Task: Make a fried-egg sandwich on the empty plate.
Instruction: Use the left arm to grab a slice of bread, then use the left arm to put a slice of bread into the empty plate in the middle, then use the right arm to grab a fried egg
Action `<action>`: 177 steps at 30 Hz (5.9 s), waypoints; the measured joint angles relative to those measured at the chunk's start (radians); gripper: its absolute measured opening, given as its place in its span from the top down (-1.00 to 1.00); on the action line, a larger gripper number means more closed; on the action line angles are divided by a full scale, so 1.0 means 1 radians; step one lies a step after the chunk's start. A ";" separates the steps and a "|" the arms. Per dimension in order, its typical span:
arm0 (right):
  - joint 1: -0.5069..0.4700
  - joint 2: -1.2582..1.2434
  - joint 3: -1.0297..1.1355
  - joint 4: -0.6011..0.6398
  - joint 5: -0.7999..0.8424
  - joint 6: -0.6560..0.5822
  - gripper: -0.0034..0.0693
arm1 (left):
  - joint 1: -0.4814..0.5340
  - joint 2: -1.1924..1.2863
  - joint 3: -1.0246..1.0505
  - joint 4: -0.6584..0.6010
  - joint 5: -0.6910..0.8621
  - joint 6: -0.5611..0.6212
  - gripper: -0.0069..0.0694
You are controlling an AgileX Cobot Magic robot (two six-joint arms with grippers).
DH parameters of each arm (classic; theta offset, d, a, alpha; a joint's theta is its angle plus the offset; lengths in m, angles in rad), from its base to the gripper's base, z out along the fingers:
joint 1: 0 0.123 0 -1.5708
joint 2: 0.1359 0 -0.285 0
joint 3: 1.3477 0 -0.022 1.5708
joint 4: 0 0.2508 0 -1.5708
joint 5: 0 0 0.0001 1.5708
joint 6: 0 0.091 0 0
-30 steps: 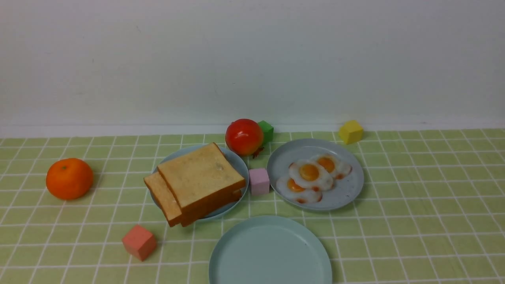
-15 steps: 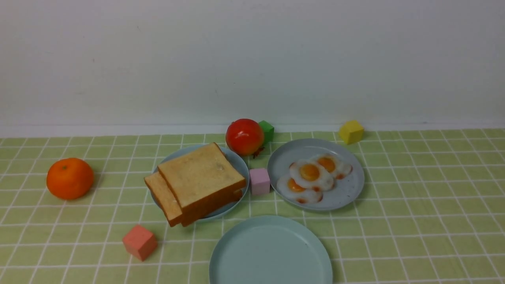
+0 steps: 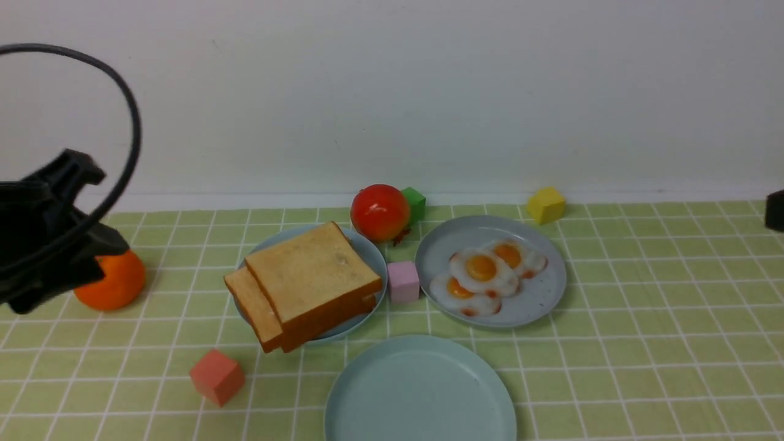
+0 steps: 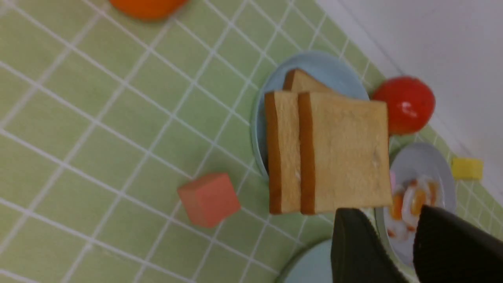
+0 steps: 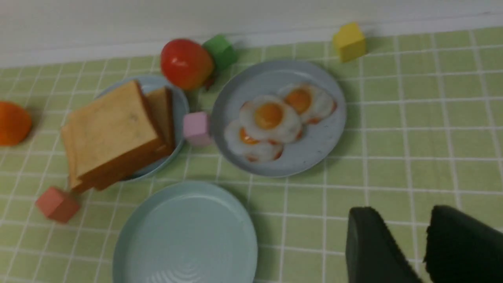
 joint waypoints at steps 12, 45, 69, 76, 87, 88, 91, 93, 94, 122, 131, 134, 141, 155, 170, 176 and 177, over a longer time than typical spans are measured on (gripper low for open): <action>0.173 -0.010 0.037 0.017 -0.028 -0.079 0.04 | 0.000 0.392 -0.101 -0.458 -0.039 0.609 0.04; 0.176 -0.010 0.037 -0.014 -0.042 -0.080 0.01 | 0.000 0.778 -0.259 -0.697 0.017 0.882 0.50; 0.176 -0.010 0.038 -0.014 -0.048 -0.086 0.01 | -0.201 0.589 -0.150 -0.669 0.174 0.977 0.84; 0.176 -0.010 0.038 -0.014 -0.057 -0.094 0.01 | -0.332 0.640 -0.103 -0.664 0.007 0.976 0.84; 0.176 -0.010 0.038 -0.016 -0.076 -0.095 0.01 | -0.381 0.695 -0.102 -0.553 -0.046 0.844 0.45; 0.176 -0.010 0.038 -0.016 -0.076 -0.095 0.01 | -0.381 0.695 -0.102 -0.548 -0.045 0.840 0.43; 0.176 -0.010 0.038 -0.016 -0.101 -0.095 0.01 | -0.381 0.695 -0.128 -0.461 -0.005 0.780 0.16; 0.176 -0.007 0.038 -0.016 -0.120 -0.095 0.01 | -0.381 0.691 -0.172 -0.368 0.045 0.704 -0.04; 0.176 -0.003 0.038 -0.016 -0.125 -0.095 0.01 | -0.381 0.687 -0.190 -0.335 0.065 0.687 -0.10; 0.030 0.988 -0.512 0.118 0.027 -0.265 -0.20 | -0.381 0.156 -0.215 -0.167 0.219 0.886 0.34; 0.034 1.145 -0.560 0.133 0.029 0.044 -0.03 | -0.381 0.148 -0.178 -0.213 0.160 0.897 0.34; 0.034 1.193 -0.560 0.159 0.010 0.156 -0.03 | -0.381 0.148 -0.178 -0.217 0.154 0.898 0.34; 0.029 1.219 -0.560 0.240 -0.055 0.212 -0.03 | -0.381 0.148 -0.178 -0.217 0.151 0.899 0.33; 0.008 1.266 -0.570 0.322 -0.081 0.239 -0.01 | -0.381 0.148 -0.178 -0.198 0.151 0.901 0.30; 0.009 1.271 -0.579 0.264 -0.081 0.263 0.37 | -0.381 0.148 -0.178 -0.190 0.155 0.901 0.29; 0.010 1.260 -0.579 0.244 -0.074 0.241 0.52 | -0.381 0.148 -0.178 -0.180 0.167 0.901 0.29; 0.010 1.257 -0.579 0.242 -0.074 0.238 0.53 | -0.381 0.148 -0.178 -0.180 0.168 0.901 0.29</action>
